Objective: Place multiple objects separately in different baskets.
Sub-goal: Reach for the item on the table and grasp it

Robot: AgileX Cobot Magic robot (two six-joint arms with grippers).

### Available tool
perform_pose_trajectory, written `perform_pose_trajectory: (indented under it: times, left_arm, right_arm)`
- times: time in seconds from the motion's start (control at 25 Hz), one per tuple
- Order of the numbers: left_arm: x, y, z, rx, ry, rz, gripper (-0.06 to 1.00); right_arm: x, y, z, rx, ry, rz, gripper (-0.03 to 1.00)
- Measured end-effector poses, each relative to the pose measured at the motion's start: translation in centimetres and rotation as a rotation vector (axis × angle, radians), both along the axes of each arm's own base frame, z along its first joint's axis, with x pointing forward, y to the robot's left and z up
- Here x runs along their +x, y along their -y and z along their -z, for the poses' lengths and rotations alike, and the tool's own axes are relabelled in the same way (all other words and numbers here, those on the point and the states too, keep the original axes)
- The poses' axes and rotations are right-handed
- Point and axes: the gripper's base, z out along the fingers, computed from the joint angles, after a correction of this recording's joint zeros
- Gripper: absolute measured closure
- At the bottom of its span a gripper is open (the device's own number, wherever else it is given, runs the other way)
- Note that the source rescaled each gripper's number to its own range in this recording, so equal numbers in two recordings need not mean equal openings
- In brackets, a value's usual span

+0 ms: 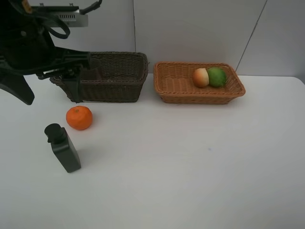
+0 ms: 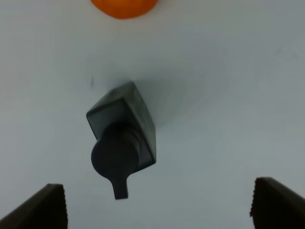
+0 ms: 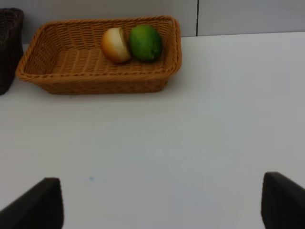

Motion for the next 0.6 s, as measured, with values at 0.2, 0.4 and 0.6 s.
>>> perform_pose_trajectory:
  times: [0.2,0.4,0.6]
  left_arm:
    - [-0.1,0.1,0.1,-0.01,-0.001,-0.051,-0.05]
    - [-0.5,-0.1,1.0,0.004,-0.031,-0.094,-0.05]
    - [-1.0,-0.3,2.0,0.023,-0.064,-0.113,-0.05]
  right_arm:
    - [0.0,0.0,0.0,0.0,0.0,0.0,0.07]
    - [0.0,0.0,0.0,0.0,0.0,0.0,0.07]
    - [0.0,0.0,0.0,0.0,0.0,0.0,0.07]
